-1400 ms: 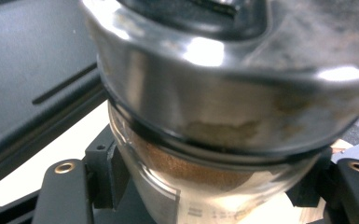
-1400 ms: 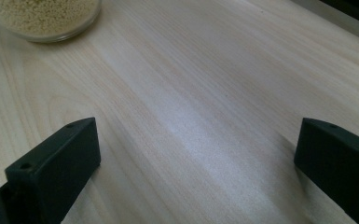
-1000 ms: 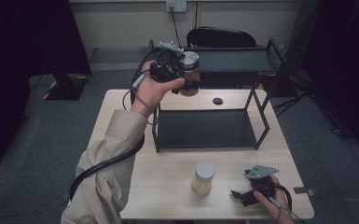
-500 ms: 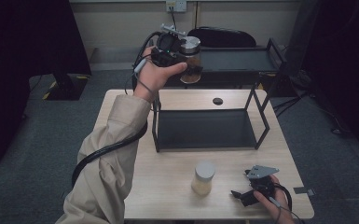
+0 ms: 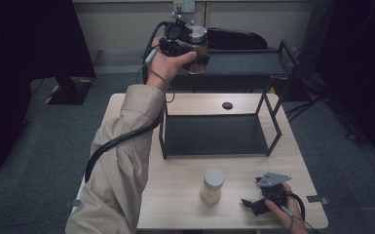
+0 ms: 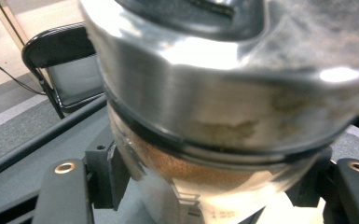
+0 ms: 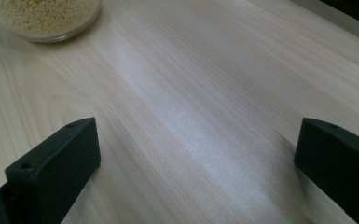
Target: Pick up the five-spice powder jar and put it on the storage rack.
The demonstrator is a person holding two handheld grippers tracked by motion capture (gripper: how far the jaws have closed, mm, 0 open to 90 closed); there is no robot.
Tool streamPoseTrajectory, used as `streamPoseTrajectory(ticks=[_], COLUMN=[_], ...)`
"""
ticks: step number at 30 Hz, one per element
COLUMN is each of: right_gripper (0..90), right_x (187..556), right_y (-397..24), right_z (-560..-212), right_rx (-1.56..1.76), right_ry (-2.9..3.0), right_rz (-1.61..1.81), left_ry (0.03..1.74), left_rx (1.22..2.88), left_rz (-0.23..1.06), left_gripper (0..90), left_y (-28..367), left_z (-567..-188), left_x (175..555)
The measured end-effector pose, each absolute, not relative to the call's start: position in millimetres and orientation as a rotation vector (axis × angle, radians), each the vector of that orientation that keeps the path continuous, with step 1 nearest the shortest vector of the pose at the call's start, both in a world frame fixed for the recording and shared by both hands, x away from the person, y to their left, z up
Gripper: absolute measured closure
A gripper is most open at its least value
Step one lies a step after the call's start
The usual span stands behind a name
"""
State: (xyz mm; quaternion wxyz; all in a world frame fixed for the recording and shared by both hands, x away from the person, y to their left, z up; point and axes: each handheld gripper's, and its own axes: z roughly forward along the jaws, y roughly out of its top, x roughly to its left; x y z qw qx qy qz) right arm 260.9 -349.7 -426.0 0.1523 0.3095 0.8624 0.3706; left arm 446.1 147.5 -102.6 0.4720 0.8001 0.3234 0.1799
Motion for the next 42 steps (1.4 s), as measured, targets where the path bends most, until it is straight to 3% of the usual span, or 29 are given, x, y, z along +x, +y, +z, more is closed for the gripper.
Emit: streamPoseTrajectory(ticks=[35,39,42], right_gripper=[0.0,0.0,0.0], right_x=[261,261,261], right_y=[-350,-350,-350], right_z=[-426,-426,-426], right_rx=[0.884,0.884,0.884], right_ry=[2.476,2.476,2.476], right_rz=[1.064,1.064,1.064], left_ry=[0.862,0.899,0.907], left_rx=[1.934,1.899,1.885], left_rz=[0.495,0.491,0.484], left_gripper=[28.9,15.6,10.4], left_y=[142,145,148], left_z=[-122,-122,-121], left_x=[459,455,452])
